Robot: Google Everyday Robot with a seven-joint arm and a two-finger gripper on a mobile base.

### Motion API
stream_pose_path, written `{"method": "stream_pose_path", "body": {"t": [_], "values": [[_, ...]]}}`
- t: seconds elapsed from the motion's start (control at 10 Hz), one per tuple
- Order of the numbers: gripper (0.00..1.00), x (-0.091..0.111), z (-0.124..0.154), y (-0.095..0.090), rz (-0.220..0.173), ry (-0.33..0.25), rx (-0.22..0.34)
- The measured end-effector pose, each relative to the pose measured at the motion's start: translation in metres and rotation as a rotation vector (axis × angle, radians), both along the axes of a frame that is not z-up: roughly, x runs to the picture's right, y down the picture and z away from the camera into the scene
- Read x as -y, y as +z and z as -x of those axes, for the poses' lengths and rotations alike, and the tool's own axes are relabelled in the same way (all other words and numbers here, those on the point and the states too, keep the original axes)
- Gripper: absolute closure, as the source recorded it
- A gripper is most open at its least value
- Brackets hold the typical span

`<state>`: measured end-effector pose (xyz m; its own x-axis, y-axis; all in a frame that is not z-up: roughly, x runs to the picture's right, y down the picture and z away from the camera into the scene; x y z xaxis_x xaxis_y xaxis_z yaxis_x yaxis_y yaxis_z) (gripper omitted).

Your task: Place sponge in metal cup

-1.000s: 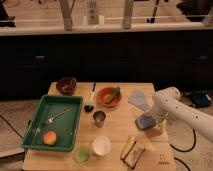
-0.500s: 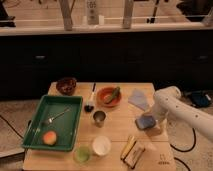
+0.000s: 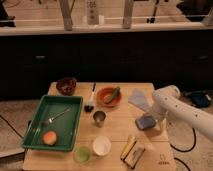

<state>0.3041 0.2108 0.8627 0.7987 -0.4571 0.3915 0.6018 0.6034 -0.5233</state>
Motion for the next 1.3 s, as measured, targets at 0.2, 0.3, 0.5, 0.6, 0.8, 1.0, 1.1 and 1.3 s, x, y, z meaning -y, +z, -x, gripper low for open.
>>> {"method": "stream_pose_path", "body": {"t": [0.2, 0.3, 0.5, 0.6, 0.8, 1.0, 1.1, 1.3], "values": [[0.2, 0.001, 0.005, -0.001, 0.002, 0.0, 0.007], [0.2, 0.001, 0.009, -0.002, 0.003, 0.0, 0.015], [0.2, 0.0, 0.016, -0.003, 0.005, 0.001, 0.029], [0.2, 0.0, 0.02, -0.003, 0.004, 0.001, 0.041], [0.3, 0.0, 0.026, -0.004, -0.002, -0.002, 0.057], [0.51, 0.0, 0.03, -0.004, -0.007, -0.006, 0.069], [0.62, 0.001, 0.031, -0.005, -0.009, -0.006, 0.071], [0.82, 0.004, 0.032, -0.006, -0.013, -0.002, 0.075]]}}
